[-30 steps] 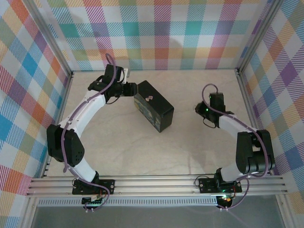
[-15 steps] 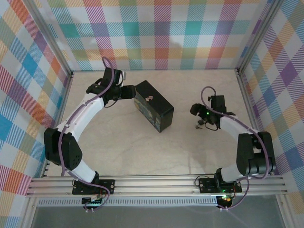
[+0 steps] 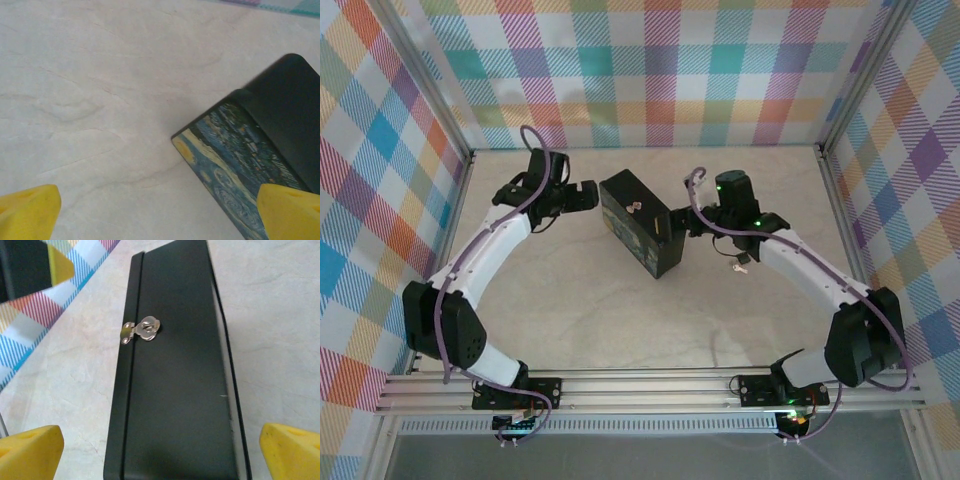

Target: Unlock the padlock with the key

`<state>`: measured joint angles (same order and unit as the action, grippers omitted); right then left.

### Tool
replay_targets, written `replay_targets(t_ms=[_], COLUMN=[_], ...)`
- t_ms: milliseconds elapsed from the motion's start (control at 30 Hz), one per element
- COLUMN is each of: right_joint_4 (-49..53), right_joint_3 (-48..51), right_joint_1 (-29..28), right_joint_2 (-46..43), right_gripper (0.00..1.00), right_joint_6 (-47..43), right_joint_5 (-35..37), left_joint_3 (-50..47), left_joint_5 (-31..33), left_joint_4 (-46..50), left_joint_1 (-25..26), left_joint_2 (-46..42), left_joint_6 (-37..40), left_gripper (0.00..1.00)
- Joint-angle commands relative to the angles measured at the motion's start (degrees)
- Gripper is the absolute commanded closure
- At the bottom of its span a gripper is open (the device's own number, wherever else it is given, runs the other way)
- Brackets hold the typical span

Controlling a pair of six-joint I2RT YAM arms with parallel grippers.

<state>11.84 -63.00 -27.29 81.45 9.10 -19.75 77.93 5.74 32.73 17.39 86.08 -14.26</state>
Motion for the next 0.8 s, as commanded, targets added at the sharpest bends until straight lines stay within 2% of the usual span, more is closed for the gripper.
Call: replay_targets(t_ms=[0, 67, 500, 667, 767], right_joint_4=[3.85, 4.57, 7.33, 5.42, -0.14], right_joint_3=[-2.57, -3.67, -7.31, -6.42, -3.72], right_joint_1=[-2.02, -3.25, -7.18, -7.12, -6.22], right_joint_2=[2.66, 3.84, 10.59, 10.8, 8.98], right_gripper=[0.0, 0.0, 0.0, 0.19, 0.24], right_joint_6=[-6.78, -8.53, -14.2, -11.48, -4.67], right_joint_5=[2.45, 4.52, 9.13, 7.3, 3.49], left_joint_3=[-2.32, -2.87, -2.13, -1.73, -1.82], left_joint_5=[2.75, 4.64, -1.15, -2.39, -5.61], left_joint_4=[-2.64, -1.19, 0.85, 1.61, 1.92], left_joint_1=[-2.08, -3.11, -4.38, -4.38, -3.97], left_joint_2=[-4.23, -5.08, -4.19, -4.09, -3.17], left_joint_6=[-4.36, -7.49, -6.93, -5.75, -3.89], left_gripper=[0.0, 0.0, 0.0, 0.0, 0.0])
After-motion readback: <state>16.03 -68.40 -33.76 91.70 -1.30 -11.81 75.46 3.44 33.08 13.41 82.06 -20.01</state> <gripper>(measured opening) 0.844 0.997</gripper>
